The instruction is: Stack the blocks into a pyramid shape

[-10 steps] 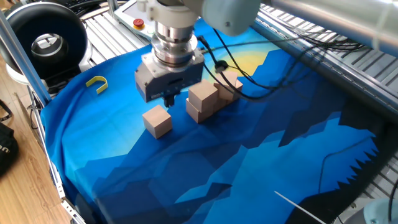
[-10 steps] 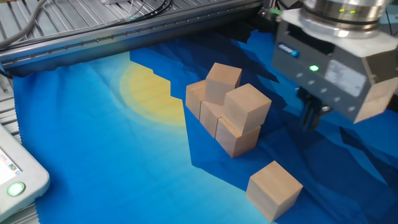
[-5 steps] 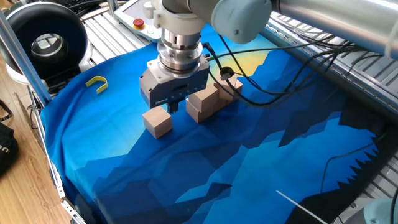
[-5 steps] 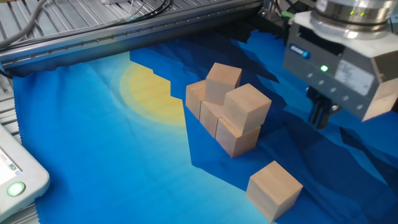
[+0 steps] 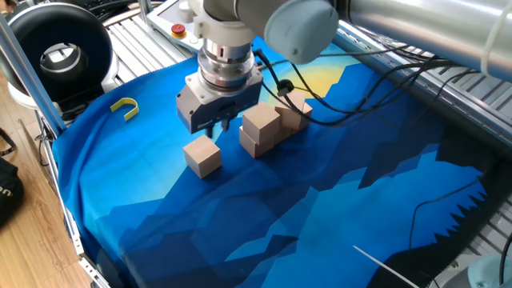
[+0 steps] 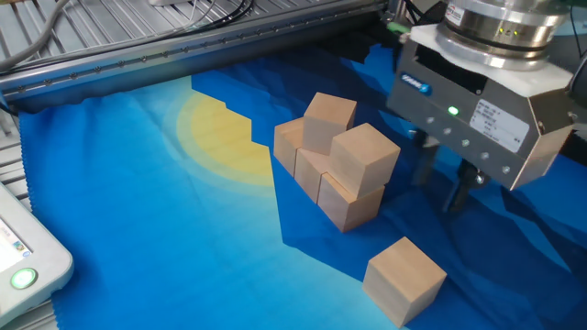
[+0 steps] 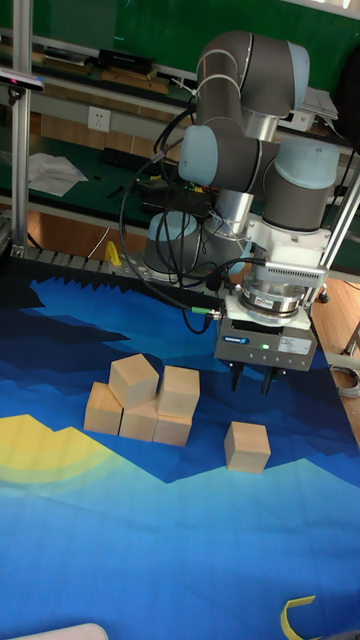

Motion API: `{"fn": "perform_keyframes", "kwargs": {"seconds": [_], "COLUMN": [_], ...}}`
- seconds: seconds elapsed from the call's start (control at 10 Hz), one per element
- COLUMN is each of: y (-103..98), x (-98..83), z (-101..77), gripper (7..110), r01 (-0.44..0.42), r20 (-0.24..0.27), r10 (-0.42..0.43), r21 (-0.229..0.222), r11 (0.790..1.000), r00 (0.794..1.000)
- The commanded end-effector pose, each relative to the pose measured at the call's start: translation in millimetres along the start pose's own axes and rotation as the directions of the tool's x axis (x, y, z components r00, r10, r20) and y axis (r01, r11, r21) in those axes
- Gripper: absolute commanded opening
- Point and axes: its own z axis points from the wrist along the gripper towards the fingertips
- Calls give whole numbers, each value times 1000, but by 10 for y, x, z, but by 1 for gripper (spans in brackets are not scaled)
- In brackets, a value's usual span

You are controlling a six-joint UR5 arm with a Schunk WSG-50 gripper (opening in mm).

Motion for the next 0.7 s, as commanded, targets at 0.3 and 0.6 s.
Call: {"fn": "perform_keyframes", "kwargs": {"seconds": [0.3, 0.6], "y": [-30, -27], "x": [-198, -216], "z": [-10, 23], "gripper": [110, 110], "r01": [-18, 6], "r20": [73, 92], "r10": [18, -6], "r21": [7, 3], "r11": [1000, 1000], "r00": [997, 996]}}
